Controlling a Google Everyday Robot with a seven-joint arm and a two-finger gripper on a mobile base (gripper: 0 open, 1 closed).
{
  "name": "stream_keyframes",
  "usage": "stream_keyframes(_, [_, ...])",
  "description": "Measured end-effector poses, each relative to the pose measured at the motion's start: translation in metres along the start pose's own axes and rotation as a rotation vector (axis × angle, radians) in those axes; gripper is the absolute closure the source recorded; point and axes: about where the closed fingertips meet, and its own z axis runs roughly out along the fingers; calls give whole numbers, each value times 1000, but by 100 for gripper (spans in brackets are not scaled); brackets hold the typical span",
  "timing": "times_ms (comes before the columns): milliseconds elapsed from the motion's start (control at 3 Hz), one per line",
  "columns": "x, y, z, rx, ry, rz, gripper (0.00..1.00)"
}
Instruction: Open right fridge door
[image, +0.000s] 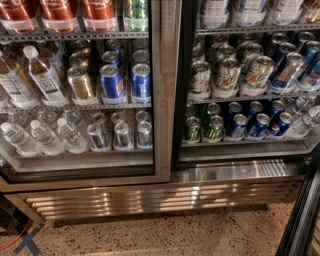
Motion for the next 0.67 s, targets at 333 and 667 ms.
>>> stream_keyframes(333, [-6,-2,2,2,-25,-4,0])
stream_keyframes(667, [-6,-2,2,2,-25,-4,0])
